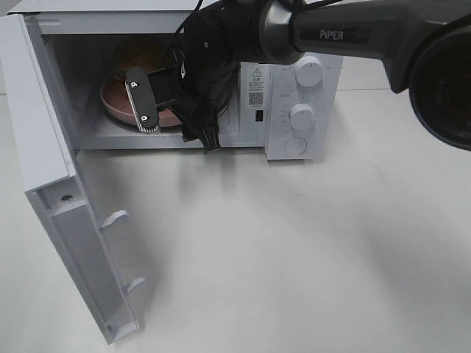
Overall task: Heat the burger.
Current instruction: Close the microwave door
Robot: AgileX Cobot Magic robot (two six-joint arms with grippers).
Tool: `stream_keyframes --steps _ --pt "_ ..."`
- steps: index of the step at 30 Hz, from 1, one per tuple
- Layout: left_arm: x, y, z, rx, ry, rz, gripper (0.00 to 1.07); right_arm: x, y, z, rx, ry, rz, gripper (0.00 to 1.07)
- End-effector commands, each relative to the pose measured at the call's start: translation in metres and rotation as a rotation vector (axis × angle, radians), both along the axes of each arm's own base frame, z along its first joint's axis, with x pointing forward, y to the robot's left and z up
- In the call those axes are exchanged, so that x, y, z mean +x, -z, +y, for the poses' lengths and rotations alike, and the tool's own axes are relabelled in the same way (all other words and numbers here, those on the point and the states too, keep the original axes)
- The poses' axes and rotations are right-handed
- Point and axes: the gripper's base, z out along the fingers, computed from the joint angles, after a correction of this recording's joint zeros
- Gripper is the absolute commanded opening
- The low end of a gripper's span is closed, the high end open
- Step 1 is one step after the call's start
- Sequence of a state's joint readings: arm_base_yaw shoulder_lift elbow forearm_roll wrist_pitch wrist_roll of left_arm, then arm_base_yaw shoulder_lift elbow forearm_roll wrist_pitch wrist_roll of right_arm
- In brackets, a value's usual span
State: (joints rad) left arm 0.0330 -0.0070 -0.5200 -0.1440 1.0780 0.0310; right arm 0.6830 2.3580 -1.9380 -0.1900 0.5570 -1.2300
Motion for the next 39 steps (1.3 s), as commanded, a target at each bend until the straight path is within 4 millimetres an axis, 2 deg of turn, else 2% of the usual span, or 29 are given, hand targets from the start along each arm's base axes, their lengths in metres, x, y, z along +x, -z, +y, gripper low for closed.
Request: stream_keyframes --steps 1,5,12,22,31,33,39 --pt "-0.001 0.000 0.000 0.000 -0.001 -0.020 0.98 -0.004 -0.013 -0.001 0.043 -0.001 -0.035 0.73" --pt "-0.001 0.000 0.000 0.000 -0.001 -0.020 0.98 -0.009 -0.016 -0.004 0.068 0.000 -0.050 0.77" --pt "-0.001 0.000 0.000 0.000 -0.001 -0.020 0.98 -0.019 -0.018 -0.011 0.103 -0.018 -0.081 0.77" --pt "-0.001 0.000 0.000 0.000 -0.001 -0.020 0.98 -0.045 -0.024 -0.028 0.207 -0.019 -0.132 0.76" --pt "-0.001 0.000 0.000 0.000 -0.001 -0.020 0.98 -0.067 -0.028 -0.045 0.238 -0.009 -0.129 0.77" --pt "-0.001 0.000 0.000 0.000 -0.001 -0.020 0.98 -0.078 -0.033 -0.053 0.249 -0.013 -0.136 0.76" --pt "-0.001 0.000 0.000 0.000 -0.001 -0.020 0.98 -0.090 -0.039 -0.063 0.261 0.003 -0.126 0.77"
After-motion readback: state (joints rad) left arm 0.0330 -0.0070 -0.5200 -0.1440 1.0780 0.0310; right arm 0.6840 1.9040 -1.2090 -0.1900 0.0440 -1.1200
